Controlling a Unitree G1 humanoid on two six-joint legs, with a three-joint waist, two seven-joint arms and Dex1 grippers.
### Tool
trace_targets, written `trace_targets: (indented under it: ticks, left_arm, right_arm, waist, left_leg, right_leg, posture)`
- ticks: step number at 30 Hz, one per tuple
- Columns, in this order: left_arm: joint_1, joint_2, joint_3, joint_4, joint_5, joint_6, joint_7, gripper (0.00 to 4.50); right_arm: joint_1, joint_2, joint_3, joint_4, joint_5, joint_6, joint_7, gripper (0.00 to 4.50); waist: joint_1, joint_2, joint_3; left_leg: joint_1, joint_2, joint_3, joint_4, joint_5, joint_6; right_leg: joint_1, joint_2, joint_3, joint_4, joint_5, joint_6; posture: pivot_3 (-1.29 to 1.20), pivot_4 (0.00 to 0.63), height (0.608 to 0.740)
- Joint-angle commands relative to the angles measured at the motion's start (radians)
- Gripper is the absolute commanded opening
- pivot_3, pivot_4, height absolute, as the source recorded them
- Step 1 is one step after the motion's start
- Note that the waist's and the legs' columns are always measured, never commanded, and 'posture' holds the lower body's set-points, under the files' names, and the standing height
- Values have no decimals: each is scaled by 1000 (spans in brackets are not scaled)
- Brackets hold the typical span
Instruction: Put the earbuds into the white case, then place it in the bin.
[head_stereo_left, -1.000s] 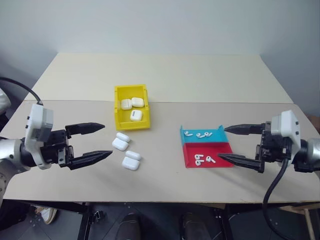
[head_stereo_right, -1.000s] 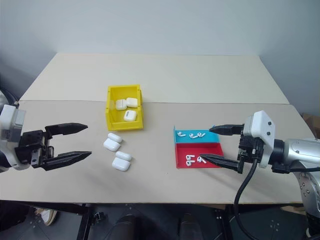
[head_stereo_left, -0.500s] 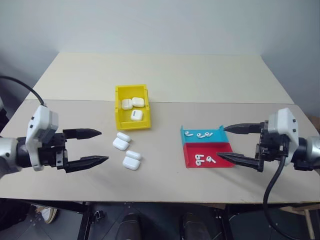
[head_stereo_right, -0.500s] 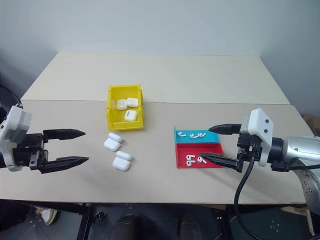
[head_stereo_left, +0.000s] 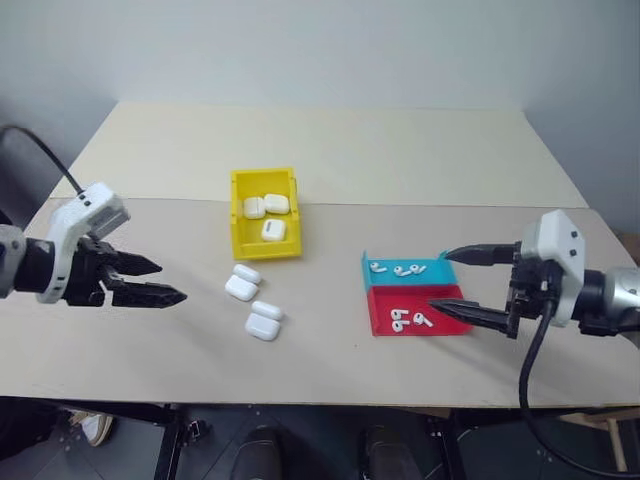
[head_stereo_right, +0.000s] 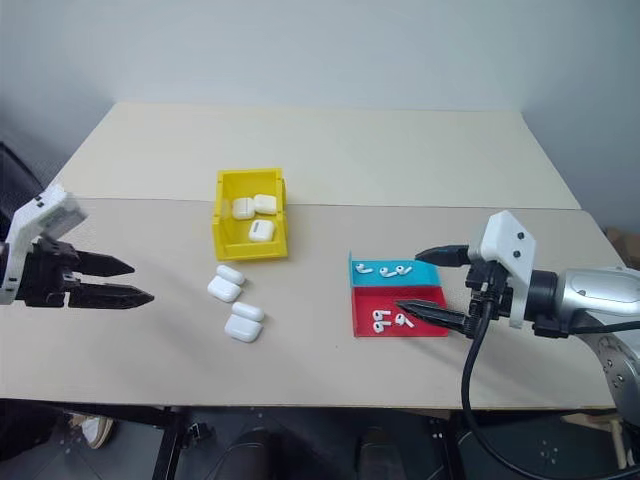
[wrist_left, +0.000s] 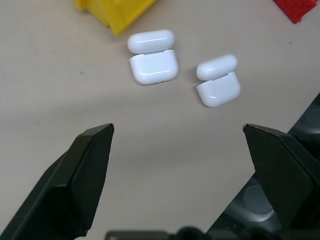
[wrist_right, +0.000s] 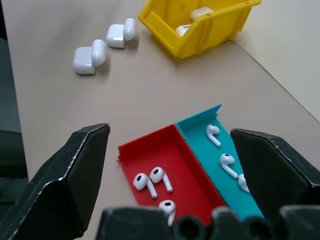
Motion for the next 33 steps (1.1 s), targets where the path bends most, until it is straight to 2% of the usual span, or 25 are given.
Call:
trace_targets:
  ticks: [1, 5, 9, 13, 19, 24, 28, 33]
  left_arm:
    - [-233, -71, -199, 51, 90, 119, 1, 4500]
    - [-492, -222, -435, 136, 174, 325, 69, 4500]
    - [-649, -323, -664, 217, 207, 354, 105, 4500]
    - [-758, -412, -796, 321, 226, 354, 130, 4500]
    - [-837, -513, -906, 433, 258, 354, 181, 4500]
    - [-861, -552, -956, 457, 257, 354, 196, 4500]
    - [-847, -579, -959, 489, 259, 354, 224, 4500]
    - [-837, -662, -932, 624, 285, 354, 305, 4500]
  right_arm:
    - [-2, 14, 10, -35, -1, -6, -40, 4491]
    - [10, 25, 6, -52, 12, -8, -61, 4491]
    - [12, 31, 14, -51, 17, -18, -64, 4491]
    - [2, 40, 29, -44, 13, -28, -66, 4491]
    - [-6, 43, 34, -37, 8, -32, -61, 4491]
    - [-8, 36, 26, -33, 11, -29, -53, 4491]
    - [3, 37, 19, -45, 12, -26, -58, 4491]
    - [22, 42, 10, -64, 21, -18, -70, 4491]
  waist:
    - [7, 0, 0]
    - [14, -1, 0]
    - [16, -1, 0]
    - [13, -2, 0]
    - [11, -2, 0]
    - [12, -2, 0]
    - [10, -2, 0]
    - [14, -2, 0]
  left_leg:
    - [1, 0, 0, 0, 0, 0]
    - [0, -1, -2, 2, 0, 0]
    - [-2, -1, -2, 2, 0, 0]
    - [-3, -1, -3, 2, 0, 0]
    - [-3, -1, -3, 3, 0, 1]
    - [-3, -1, -3, 3, 0, 1]
    - [-3, -1, -3, 3, 0, 1]
    - [-3, -1, -3, 4, 0, 1]
  right_leg:
    - [1, 0, 0, 1, 0, 0]
    - [2, 0, 0, 0, 0, 0]
    - [0, 0, -1, 0, 0, 0]
    - [-1, 0, -1, 0, 0, 0]
    - [0, 0, -1, 0, 0, 0]
    - [0, 0, -1, 0, 0, 0]
    - [0, 0, -1, 0, 0, 0]
    - [0, 0, -1, 0, 0, 0]
  posture:
    - [0, 150, 740]
    - [0, 150, 740]
    - [0, 150, 740]
    - [0, 150, 740]
    - [0, 150, 740]
    - [0, 150, 740]
    - [0, 150, 740]
    - [0, 150, 740]
